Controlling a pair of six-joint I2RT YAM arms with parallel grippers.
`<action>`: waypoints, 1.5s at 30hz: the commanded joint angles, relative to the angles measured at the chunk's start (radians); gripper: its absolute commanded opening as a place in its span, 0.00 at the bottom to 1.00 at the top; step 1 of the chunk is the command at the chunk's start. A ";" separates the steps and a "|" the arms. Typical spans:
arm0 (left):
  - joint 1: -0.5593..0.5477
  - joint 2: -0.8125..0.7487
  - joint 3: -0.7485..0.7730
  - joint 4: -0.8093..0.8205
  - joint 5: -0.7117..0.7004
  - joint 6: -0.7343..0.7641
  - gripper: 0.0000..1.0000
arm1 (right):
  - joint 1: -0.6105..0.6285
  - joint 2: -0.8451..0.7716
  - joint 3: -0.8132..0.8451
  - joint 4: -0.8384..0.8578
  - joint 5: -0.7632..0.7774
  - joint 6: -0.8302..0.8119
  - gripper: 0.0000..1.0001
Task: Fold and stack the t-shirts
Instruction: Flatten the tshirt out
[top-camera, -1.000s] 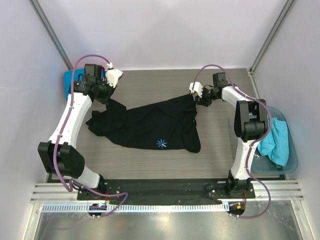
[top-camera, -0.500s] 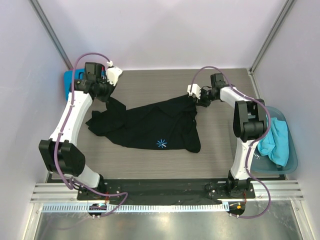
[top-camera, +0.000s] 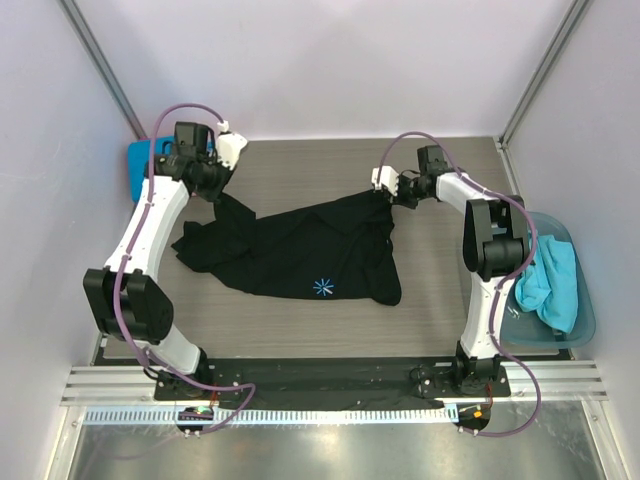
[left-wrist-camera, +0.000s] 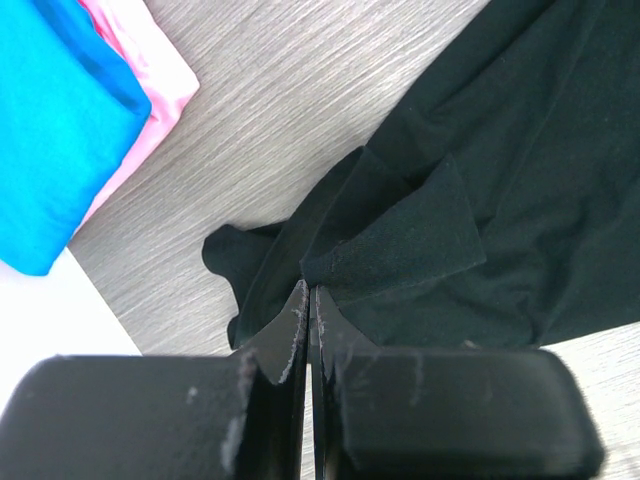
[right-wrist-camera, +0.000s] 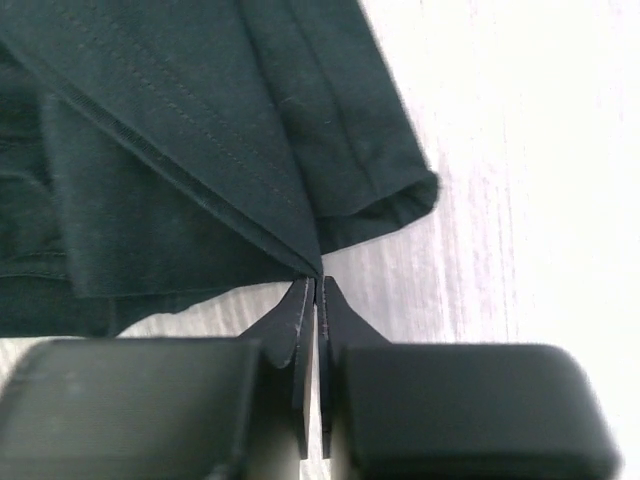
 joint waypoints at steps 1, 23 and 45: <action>-0.010 0.000 0.047 0.032 -0.012 0.006 0.00 | 0.006 -0.026 0.041 0.055 -0.005 0.005 0.03; -0.013 -0.058 0.475 0.118 -0.196 0.003 0.00 | 0.014 -0.617 0.162 0.214 0.188 0.465 0.01; 0.027 -0.537 0.475 0.053 -0.045 -0.025 0.00 | 0.020 -1.065 0.530 -0.098 0.342 0.541 0.01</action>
